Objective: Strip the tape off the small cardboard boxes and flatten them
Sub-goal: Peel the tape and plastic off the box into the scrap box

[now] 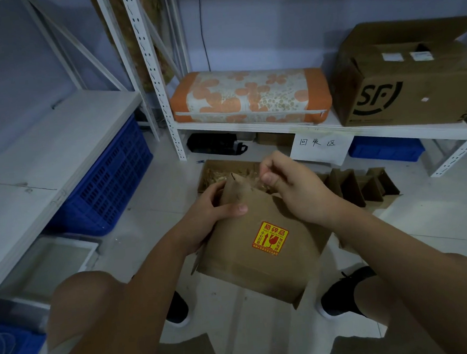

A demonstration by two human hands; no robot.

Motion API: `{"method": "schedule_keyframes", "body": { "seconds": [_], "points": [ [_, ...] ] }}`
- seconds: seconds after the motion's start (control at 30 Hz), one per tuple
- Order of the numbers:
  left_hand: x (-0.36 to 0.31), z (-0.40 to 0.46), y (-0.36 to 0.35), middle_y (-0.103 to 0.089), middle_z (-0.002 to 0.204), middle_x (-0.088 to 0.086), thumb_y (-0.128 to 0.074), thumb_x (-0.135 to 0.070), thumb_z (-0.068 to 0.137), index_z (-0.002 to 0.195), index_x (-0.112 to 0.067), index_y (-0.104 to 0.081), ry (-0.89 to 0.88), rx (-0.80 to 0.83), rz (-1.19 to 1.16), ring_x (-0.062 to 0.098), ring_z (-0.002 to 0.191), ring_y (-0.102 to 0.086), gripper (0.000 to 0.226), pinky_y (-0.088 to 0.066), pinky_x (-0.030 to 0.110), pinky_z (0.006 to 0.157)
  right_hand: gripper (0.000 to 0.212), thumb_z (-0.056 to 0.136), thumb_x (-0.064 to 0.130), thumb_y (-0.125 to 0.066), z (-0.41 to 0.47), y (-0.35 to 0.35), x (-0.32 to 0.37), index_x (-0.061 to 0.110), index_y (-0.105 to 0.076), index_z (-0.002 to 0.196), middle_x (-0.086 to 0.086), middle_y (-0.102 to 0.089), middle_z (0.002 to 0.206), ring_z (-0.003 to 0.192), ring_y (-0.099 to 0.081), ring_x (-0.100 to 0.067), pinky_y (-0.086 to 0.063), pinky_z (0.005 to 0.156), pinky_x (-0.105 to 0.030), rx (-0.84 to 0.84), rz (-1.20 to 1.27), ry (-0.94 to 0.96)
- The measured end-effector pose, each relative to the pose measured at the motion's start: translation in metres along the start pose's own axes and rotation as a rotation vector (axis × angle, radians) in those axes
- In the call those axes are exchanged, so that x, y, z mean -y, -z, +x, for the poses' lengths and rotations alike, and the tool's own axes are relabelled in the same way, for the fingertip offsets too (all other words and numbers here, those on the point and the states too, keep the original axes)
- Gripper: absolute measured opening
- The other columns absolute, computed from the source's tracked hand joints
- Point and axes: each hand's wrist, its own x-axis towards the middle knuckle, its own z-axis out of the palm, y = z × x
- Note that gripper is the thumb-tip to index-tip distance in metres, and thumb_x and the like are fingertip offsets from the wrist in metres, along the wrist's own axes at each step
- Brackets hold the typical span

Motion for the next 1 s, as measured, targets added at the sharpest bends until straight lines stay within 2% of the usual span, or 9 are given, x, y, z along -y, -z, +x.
{"method": "schedule_keyframes", "body": {
  "seconds": [0.17,0.23,0.37,0.53,0.63,0.73,0.8,0.87,1.0],
  "points": [
    [0.004,-0.001,0.003,-0.046,0.151,-0.005,-0.096,-0.04,0.056,0.158,-0.032,-0.028,-0.037,0.033,0.156,0.014,0.128,-0.06,0.122,-0.058,0.044,0.1,0.008,0.103,0.014,-0.056,0.002,0.002,-0.005,0.019,-0.059,0.098,-0.005,-0.068,0.083,0.081,-0.069,-0.018,-0.056,0.083,-0.046,-0.051,0.128,-0.152],
    [0.002,0.0,0.002,-0.043,0.149,-0.005,-0.096,-0.041,0.053,0.156,-0.032,-0.023,-0.05,0.026,0.234,0.016,0.131,-0.056,0.127,-0.057,0.045,0.101,0.006,0.099,0.013,-0.064,0.004,0.003,-0.008,0.018,-0.066,0.095,0.0,-0.068,0.081,0.079,-0.068,-0.013,-0.057,0.083,-0.042,-0.07,0.089,-0.158],
    [0.0,0.0,-0.001,-0.04,0.143,-0.007,-0.092,-0.043,0.053,0.153,-0.034,-0.015,-0.069,0.02,0.375,0.015,0.13,-0.051,0.127,-0.057,0.043,0.102,0.008,0.089,0.016,-0.077,0.006,0.003,-0.011,0.024,-0.077,0.087,0.012,-0.062,0.093,0.085,-0.059,-0.005,-0.052,0.086,-0.031,0.028,-0.196,-0.064],
    [0.001,-0.003,0.002,-0.042,0.143,-0.004,-0.091,-0.043,0.052,0.152,-0.031,-0.017,-0.083,-0.001,0.289,0.013,0.128,-0.053,0.125,-0.058,0.042,0.101,0.02,0.097,0.018,-0.067,0.007,0.008,-0.011,0.02,-0.077,0.114,0.004,-0.066,0.115,0.108,-0.058,-0.008,-0.042,0.099,-0.023,0.197,-0.239,0.047],
    [0.002,-0.006,0.006,-0.042,0.146,0.0,-0.091,-0.041,0.053,0.154,-0.033,-0.018,-0.081,0.024,0.272,0.019,0.131,-0.053,0.125,-0.056,0.047,0.102,0.024,0.097,0.016,-0.067,0.007,0.01,-0.014,0.022,-0.074,0.118,0.007,-0.062,0.113,0.103,-0.055,-0.004,-0.041,0.095,-0.016,0.215,-0.275,0.084],
    [0.002,-0.008,0.003,-0.037,0.15,-0.002,-0.09,-0.041,0.055,0.154,-0.041,-0.017,-0.105,0.048,0.293,0.02,0.134,-0.051,0.122,-0.056,0.047,0.102,0.012,0.099,0.021,-0.062,0.005,0.007,-0.012,0.022,-0.07,0.108,0.01,-0.055,0.101,0.09,-0.053,-0.007,-0.049,0.085,-0.029,0.211,-0.379,0.126],
    [0.0,-0.009,-0.002,-0.034,0.153,-0.008,-0.091,-0.044,0.059,0.155,-0.048,-0.011,-0.133,0.067,0.279,0.016,0.134,-0.052,0.125,-0.056,0.044,0.103,0.007,0.101,0.023,-0.057,0.003,0.004,-0.009,0.023,-0.064,0.103,0.008,-0.053,0.099,0.086,-0.053,-0.012,-0.051,0.079,-0.041,0.193,-0.407,0.151],
    [-0.003,-0.009,-0.007,-0.035,0.153,-0.012,-0.091,-0.05,0.06,0.156,-0.052,-0.008,-0.163,0.074,0.297,0.008,0.133,-0.053,0.128,-0.054,0.039,0.106,0.008,0.103,0.023,-0.052,0.003,0.001,-0.006,0.024,-0.06,0.101,0.005,-0.051,0.099,0.083,-0.052,-0.015,-0.05,0.075,-0.044,0.215,-0.412,0.166],
    [-0.011,-0.008,-0.01,-0.041,0.145,-0.013,-0.09,-0.063,0.057,0.14,-0.055,-0.039,-0.232,0.001,0.443,0.009,0.13,-0.052,0.098,-0.054,0.044,0.105,0.012,0.1,0.015,-0.051,0.005,0.001,-0.006,0.023,-0.061,0.098,0.0,-0.053,0.101,0.085,-0.054,-0.019,-0.051,0.076,-0.048,0.232,-0.362,0.17]
  ]
}}
